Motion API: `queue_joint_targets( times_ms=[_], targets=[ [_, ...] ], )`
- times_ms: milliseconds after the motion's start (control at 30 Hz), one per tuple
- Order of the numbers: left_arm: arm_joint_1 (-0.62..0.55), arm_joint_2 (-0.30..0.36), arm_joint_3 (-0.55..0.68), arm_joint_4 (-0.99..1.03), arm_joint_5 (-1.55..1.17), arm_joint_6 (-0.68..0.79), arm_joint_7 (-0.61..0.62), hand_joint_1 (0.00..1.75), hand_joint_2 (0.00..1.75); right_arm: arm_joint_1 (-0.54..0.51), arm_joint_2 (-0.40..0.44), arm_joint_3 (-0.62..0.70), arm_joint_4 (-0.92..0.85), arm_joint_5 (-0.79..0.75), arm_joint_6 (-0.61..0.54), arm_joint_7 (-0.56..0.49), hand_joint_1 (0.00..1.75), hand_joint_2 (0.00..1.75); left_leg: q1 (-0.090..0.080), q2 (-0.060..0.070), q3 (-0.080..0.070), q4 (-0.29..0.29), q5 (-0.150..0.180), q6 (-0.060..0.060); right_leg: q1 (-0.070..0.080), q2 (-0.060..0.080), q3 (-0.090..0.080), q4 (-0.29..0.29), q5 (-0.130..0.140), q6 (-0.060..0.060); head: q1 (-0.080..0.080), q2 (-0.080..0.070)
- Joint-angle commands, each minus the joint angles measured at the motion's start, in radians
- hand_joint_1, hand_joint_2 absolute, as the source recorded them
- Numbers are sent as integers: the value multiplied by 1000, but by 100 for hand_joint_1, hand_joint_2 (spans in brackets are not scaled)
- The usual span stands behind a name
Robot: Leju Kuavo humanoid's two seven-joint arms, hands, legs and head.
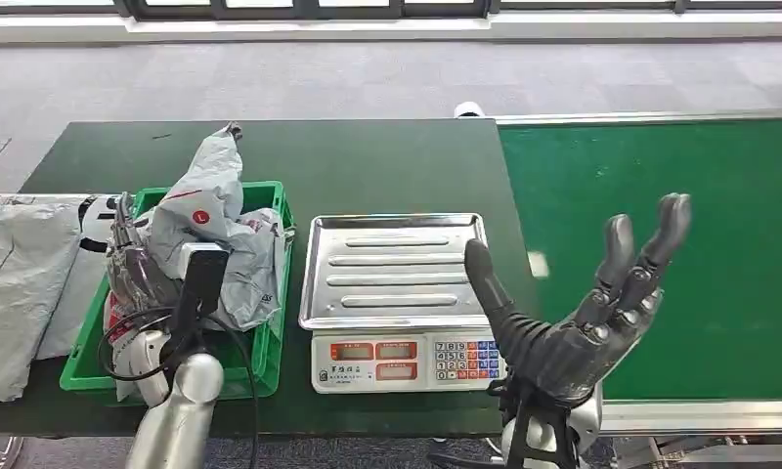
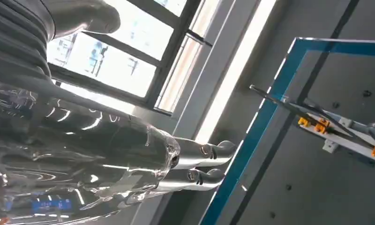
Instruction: Moved the parcel from conveyor to table for the left to box.
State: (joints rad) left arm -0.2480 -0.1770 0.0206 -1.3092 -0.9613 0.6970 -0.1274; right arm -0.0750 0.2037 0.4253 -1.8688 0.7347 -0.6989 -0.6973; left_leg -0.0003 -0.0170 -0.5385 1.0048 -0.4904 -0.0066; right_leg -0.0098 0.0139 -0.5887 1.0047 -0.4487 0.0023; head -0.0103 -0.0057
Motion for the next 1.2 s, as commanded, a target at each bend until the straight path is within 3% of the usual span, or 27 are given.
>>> queue_joint_targets(
  times_ms=[33, 233, 267, 333, 600, 700, 800, 833, 1200],
  targets=[
    [6, 29, -58, -6, 7, 0, 5, 0, 175, -17, -22, -48, 55, 0, 1, -1, 0, 175, 1, 1, 1, -2, 1, 0, 1, -2, 2, -3, 1, 0, 0, 0],
    [49, 40, -109, -100, 143, -68, -49, 0, 175, -4, -24, -50, 53, 0, 1, -1, 0, 175, 1, 1, 2, -3, 1, -1, 1, -1, 2, -4, 1, 0, 0, 0],
    [49, 40, -109, -100, 143, -68, -49, 0, 0, -4, -24, -50, 53, 0, 1, -1, 0, 175, 1, 1, 1, -2, 0, 0, 1, -1, 1, -2, 0, 0, 0, 0],
    [63, 44, -144, -147, 241, -132, -81, 0, 0, -7, -30, -50, 55, -8, 1, -1, 0, 175, 1, 0, 1, -1, 0, 0, 1, -1, 1, -2, 0, 0, 0, 0],
    [67, 49, -155, -160, 270, -152, -94, 0, 0, -9, -34, -49, 56, -13, 1, -1, 0, 175, 0, 0, 1, -1, 0, 0, 0, -1, 1, -2, 0, 0, 0, 0],
    [112, 110, -225, -288, 510, -368, -256, 0, 0, -21, -69, -35, 59, -49, 1, -1, 0, 175, 1, 1, 1, -1, 0, 0, 1, -1, 1, -2, 0, 0, 0, 0],
    [166, 125, -245, -411, 659, -454, -395, 0, 0, -28, -90, -24, 61, -79, 1, -1, 0, 175, 1, 1, 0, -1, 0, 0, 1, 0, 1, -2, 1, 0, 0, 0],
    [188, 126, -248, -453, 680, -465, -418, 0, 175, -26, -94, -23, 61, -86, 1, -1, 0, 175, 1, 4, 1, -2, 0, 0, 2, 1, 1, -3, 1, 0, 0, 0],
    [215, 119, -249, -501, 710, -474, -444, 0, 175, -18, -99, -20, 54, -107, 1, -1, 0, 175, 0, 1, 0, -1, 0, 0, 0, 0, 0, -2, 0, 0, 0, 0]
  ],
)
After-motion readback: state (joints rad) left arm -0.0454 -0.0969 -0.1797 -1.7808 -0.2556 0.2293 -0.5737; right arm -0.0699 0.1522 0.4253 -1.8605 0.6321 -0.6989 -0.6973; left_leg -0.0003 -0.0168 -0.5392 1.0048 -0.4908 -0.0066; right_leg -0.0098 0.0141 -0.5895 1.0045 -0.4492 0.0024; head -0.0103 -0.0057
